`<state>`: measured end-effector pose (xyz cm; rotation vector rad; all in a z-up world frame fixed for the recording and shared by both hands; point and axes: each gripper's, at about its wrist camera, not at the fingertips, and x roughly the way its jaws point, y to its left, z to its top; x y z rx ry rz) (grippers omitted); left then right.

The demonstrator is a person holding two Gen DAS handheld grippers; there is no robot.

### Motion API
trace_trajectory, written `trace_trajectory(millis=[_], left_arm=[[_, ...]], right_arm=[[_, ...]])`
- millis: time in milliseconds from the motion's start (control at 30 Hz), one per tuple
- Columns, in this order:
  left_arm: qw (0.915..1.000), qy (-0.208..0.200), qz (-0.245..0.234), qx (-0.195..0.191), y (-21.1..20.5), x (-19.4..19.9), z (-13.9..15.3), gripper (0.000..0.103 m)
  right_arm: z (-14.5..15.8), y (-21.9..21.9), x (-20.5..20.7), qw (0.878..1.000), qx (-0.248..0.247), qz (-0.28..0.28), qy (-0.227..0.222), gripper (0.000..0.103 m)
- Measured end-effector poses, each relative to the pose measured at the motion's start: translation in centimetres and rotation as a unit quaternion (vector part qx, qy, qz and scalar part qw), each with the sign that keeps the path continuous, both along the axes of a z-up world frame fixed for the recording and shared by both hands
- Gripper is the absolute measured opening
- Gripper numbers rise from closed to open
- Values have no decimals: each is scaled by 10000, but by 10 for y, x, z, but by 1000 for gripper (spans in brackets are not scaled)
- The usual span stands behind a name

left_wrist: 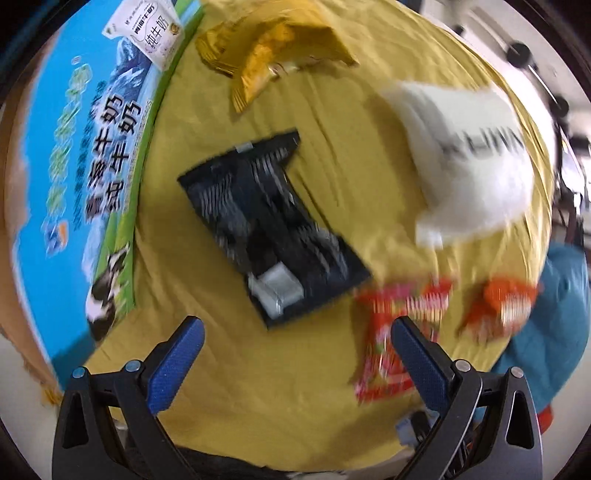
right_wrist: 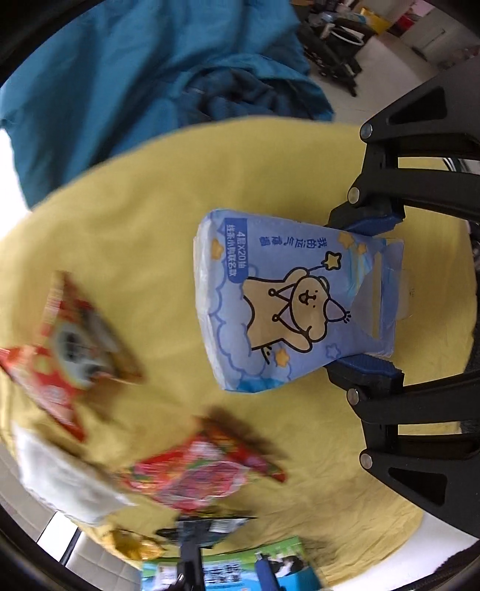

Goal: Organize snacks
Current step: 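Grasp the black bag with the left tool while the right tool grasps the blue cartoon pack, then carry both held packs over the cardboard box and lower them inside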

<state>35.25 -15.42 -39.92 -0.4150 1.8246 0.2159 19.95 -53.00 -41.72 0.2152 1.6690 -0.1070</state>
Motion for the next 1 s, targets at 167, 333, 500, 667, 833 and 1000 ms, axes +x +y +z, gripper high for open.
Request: trace_trajectory(millis=[167,333,500,667,833,1000], left_arm=[[9992,240,276,141,14,20,-26,102],[9987,351,349,99,21,33,-46,78],[9989,6,-403,243,-1,32,-37,58],[9813,-79,-1857,500,-40,-7,-30,53],[9759,-154,-2121,497,-39,-29,-38,56],[9897,-475,-1337,185,-16,-20,-47,59]], right_arm=[[5,-14,24,9998,-146,42,-128,55],[3,-18,42,9989,-342,200,-269,55],[-4,-13,64,9988,-368,245,-229,55],[-15,-11,47,9982,-169,578,23,55],[-19,-3,35,9967,-188,777,121,56],[-32,-15,38,9983,-52,532,239,61]])
